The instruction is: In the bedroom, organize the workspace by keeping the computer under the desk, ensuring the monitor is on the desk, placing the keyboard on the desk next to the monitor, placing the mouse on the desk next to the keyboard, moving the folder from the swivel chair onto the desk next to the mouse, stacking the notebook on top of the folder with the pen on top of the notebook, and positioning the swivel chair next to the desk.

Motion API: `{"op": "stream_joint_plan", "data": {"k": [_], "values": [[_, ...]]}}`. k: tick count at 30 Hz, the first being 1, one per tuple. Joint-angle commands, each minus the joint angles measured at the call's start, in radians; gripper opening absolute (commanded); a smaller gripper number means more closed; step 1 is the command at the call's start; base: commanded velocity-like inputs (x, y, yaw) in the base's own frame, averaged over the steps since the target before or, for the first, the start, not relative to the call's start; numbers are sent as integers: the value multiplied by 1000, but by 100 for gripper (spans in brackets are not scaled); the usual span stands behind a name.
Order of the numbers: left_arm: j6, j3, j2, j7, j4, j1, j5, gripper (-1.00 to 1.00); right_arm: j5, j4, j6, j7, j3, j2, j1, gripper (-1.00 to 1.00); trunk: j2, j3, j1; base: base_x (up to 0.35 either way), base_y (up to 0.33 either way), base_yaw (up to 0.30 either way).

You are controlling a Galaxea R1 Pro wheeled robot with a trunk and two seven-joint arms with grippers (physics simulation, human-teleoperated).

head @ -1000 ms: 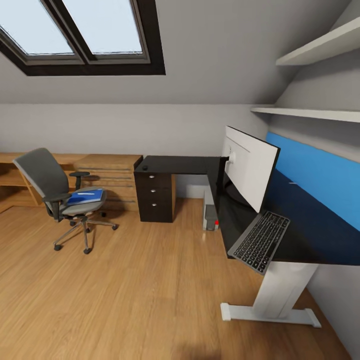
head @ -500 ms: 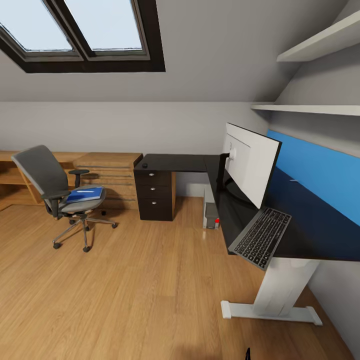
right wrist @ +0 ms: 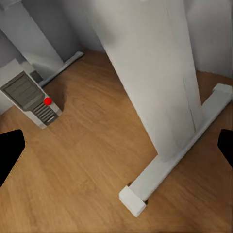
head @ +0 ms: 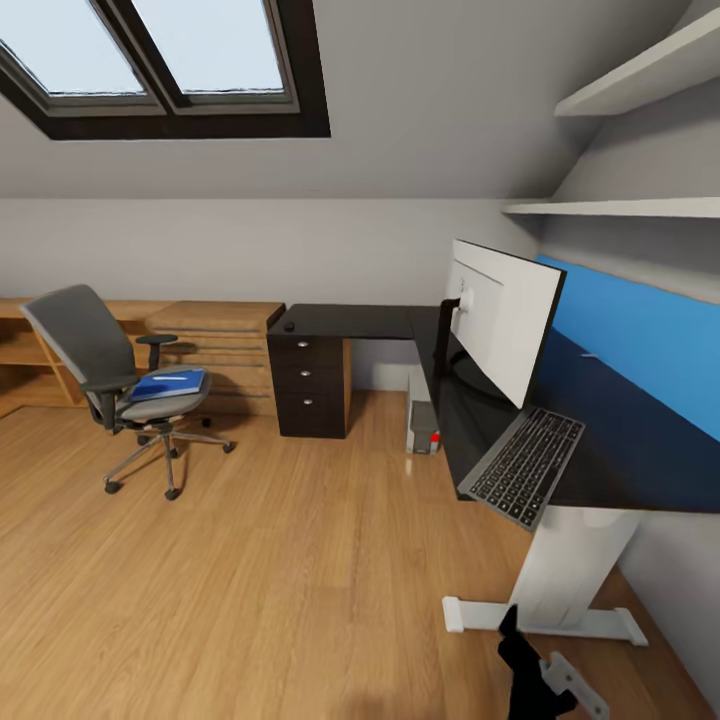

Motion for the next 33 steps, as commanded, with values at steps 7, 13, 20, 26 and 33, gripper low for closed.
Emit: {"op": "stream_joint_plan", "data": {"k": [7,13,20,26,33], "values": [[1,-8,3,5,-3,0,9,100,-82,-122,37,0,3,3,-1,100,-50,-23,27,0,0,0],[10,-8,6,0,-100,0,10,100,-89,-243,45,-2,25,6,-1,100,-92,-42,50,0,0,0],[356,-4,8,4,-539,0,9,100,-127,-415,171,0,72,2,-1,100,-141,-64,77,0,0,0],[555,15,3,5,-797,0,11,100,-136,-441,197,1,73,0,-1,100,-183,-83,100,0,0,0],[654,37,1,9,-951,0,12,100,-136,-448,201,38,70,-3,-1,100,-232,-104,127,0,0,0]]}}
